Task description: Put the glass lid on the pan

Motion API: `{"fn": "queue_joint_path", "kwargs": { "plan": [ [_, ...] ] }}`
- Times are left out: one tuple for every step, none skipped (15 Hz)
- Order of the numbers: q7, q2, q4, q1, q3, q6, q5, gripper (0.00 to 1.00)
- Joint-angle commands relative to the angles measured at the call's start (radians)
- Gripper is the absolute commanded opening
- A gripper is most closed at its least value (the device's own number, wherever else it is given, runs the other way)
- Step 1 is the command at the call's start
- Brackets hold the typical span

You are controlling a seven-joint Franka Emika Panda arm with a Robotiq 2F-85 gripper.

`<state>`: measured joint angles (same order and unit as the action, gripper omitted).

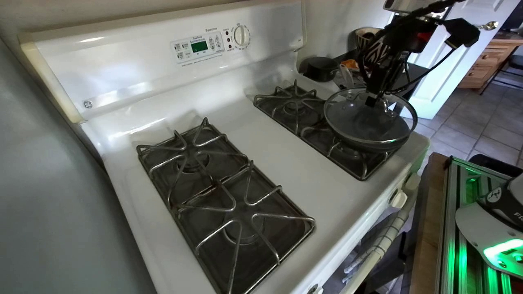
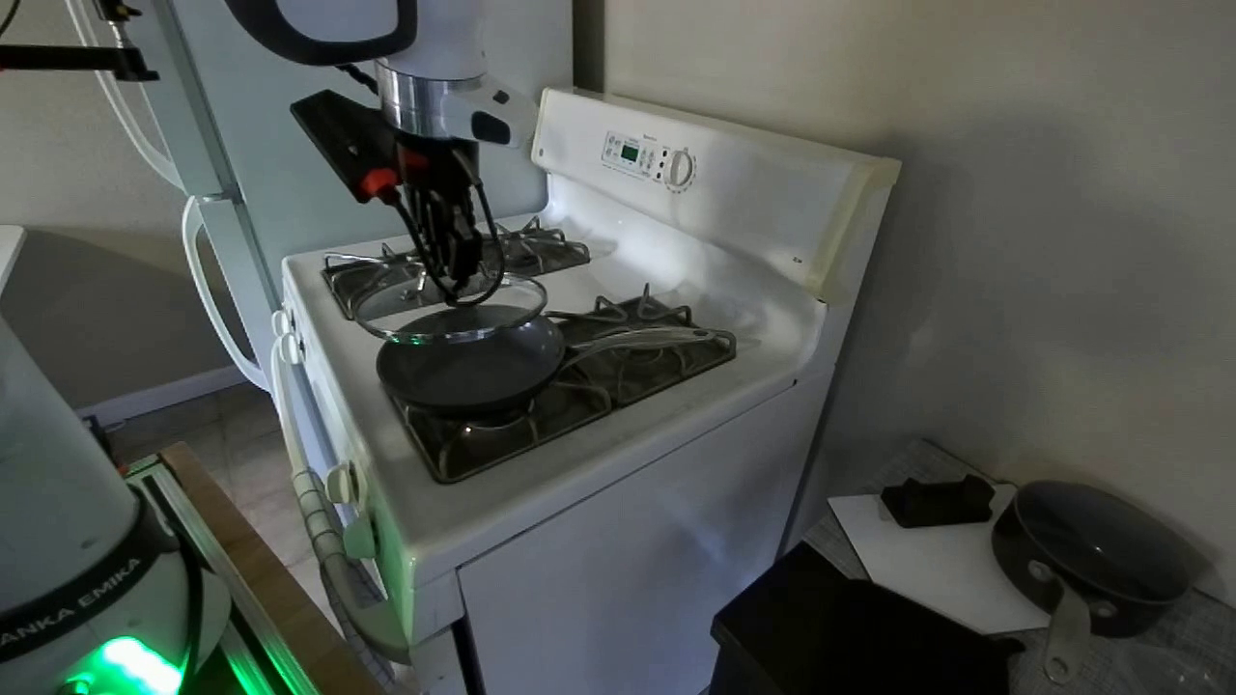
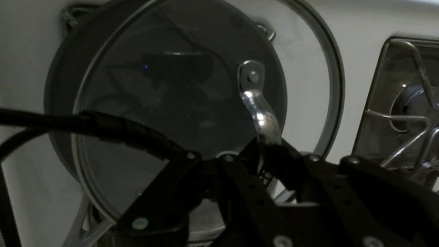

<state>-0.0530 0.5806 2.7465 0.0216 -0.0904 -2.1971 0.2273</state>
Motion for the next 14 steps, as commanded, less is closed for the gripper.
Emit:
{"fn": "queue_joint_path", "kwargs": {
  "plan": [
    [-0.051, 0.024, -0.001, 0.014, -0.02, 0.005, -0.027, 0.0],
    [-0.058, 0.022, -0.001, 0.016, -0.022, 0.005, -0.033, 0.0],
    [-0.065, 0.016, -0.001, 0.015, -0.022, 0.004, -0.039, 0.0],
    [-0.07, 0.012, -0.001, 0.014, -0.022, 0.0, -0.043, 0.0],
    [-0.076, 0.011, -0.001, 0.014, -0.024, 0.002, -0.045, 0.0],
    [-0.08, 0.009, -0.001, 0.014, -0.025, 0.001, -0.046, 0.0],
    [-0.082, 0.005, -0.001, 0.012, -0.024, 0.0, -0.048, 0.0],
    [-0.083, 0.001, -0.001, 0.012, -0.022, -0.005, -0.052, 0.0],
    [-0.087, -0.003, -0.001, 0.011, -0.023, -0.003, -0.054, 0.0],
    [-0.09, -0.007, -0.001, 0.011, -0.023, -0.002, -0.057, 0.0],
    [-0.092, -0.01, -0.001, 0.012, -0.023, -0.003, -0.059, 0.0],
    [-0.093, -0.013, -0.001, 0.013, -0.022, -0.004, -0.064, 0.0],
    [-0.096, -0.015, -0.001, 0.014, -0.024, -0.006, -0.067, 0.0],
    [-0.098, -0.018, -0.001, 0.014, -0.025, -0.008, -0.071, 0.0]
  ]
}}
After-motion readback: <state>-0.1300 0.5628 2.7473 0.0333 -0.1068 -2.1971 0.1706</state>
